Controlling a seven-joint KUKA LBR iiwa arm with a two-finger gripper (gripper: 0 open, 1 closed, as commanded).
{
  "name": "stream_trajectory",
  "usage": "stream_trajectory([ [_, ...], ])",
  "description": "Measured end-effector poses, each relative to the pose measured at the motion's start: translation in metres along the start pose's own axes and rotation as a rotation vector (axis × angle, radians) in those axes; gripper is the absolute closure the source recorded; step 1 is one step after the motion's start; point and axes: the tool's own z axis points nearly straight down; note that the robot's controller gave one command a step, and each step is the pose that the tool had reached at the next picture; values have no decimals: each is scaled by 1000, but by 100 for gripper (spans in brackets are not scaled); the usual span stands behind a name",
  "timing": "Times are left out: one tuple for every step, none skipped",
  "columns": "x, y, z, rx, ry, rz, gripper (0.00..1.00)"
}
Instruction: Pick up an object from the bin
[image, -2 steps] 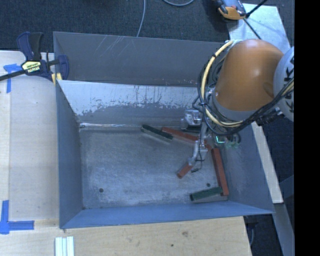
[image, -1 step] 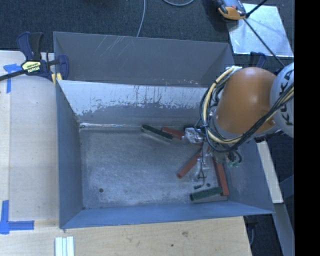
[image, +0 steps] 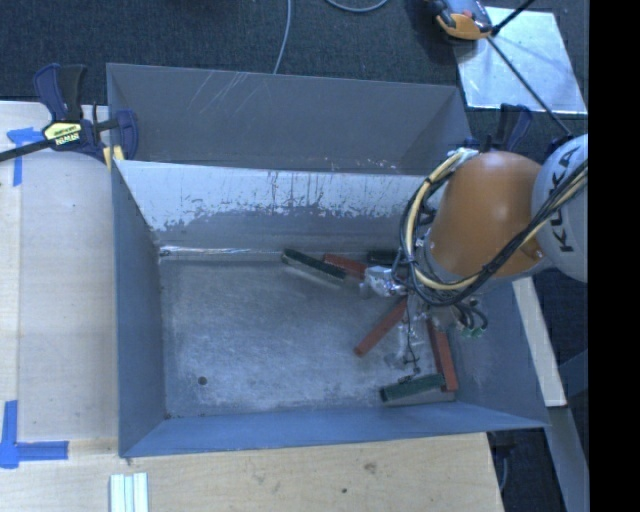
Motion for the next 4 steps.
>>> stream_trajectory([
  [21, 25, 51, -1, 2, 168, 100],
  [21, 25, 51, -1, 2, 168, 100],
  [-17, 24, 58, 0, 2, 136, 100],
  [-6, 19, 9, -2, 8, 58, 100],
])
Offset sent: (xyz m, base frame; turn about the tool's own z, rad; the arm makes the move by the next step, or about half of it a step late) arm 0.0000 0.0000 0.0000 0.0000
